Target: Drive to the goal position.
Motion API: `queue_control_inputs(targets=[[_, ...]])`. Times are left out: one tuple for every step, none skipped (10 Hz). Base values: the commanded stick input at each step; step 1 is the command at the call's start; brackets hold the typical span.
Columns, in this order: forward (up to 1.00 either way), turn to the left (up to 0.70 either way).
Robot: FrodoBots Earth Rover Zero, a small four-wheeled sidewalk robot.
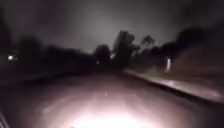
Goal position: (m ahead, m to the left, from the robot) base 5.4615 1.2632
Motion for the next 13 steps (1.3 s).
queue_control_inputs(targets=[[0.7,0.0],[0.7,0.0],[0.7,0.0],[0.7,0.0],[0.7,0.0],[0.7,0.0],[0.7,0.0],[0.7,0.0],[0.7,0.0],[0.7,0.0],[0.7,0.0],[0.7,0.0],[0.7,0.0]])
